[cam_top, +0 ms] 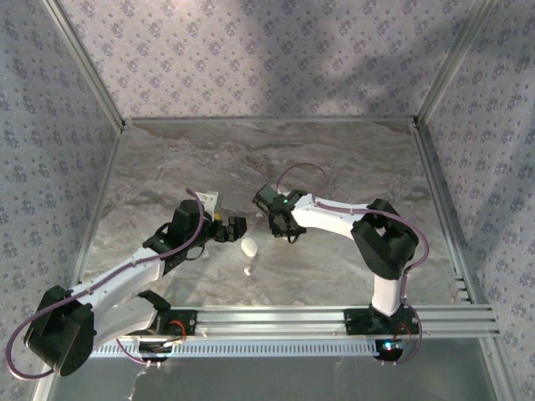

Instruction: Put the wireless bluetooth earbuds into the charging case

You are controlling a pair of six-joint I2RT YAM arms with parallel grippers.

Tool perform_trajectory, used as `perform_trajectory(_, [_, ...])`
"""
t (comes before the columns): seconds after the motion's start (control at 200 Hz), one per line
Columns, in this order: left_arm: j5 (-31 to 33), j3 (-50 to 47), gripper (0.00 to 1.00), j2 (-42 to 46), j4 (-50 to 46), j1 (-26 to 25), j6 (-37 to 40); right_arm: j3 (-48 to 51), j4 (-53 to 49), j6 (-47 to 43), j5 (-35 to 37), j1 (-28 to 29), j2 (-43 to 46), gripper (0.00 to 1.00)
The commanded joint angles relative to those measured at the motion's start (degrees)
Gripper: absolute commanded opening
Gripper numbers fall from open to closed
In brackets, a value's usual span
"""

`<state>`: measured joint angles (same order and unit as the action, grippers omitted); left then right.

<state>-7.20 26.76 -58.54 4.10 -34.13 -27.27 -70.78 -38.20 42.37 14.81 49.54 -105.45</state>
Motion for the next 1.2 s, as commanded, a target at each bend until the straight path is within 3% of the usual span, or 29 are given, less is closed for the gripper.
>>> perform_trajectory(0.0, [0.52,-0.22,1.0,1.15,0.03,0.04,0.72,-1.49,-1.89,-0.36,1.2,0.38,-0.07,0.25])
perform_trajectory(0.565, [-0.09,-0.96,1.0,2.92,1.27,-0.97,1.31,0.81,-1.9,-0.38,1.56,1.39,8.49,0.3])
perform_trajectory(0.949, [3.1,-3.02,1.0,6.55,5.85,-9.51,6.36,14.93,0.31,-1.93,2.55,-0.72,31.94,0.46])
perform_trajectory(1.199, [6.1,-3.91,1.0,6.89,7.13,-10.93,7.82,26.47,0.43,-2.88,-2.63,-8.9,50.69,0.62])
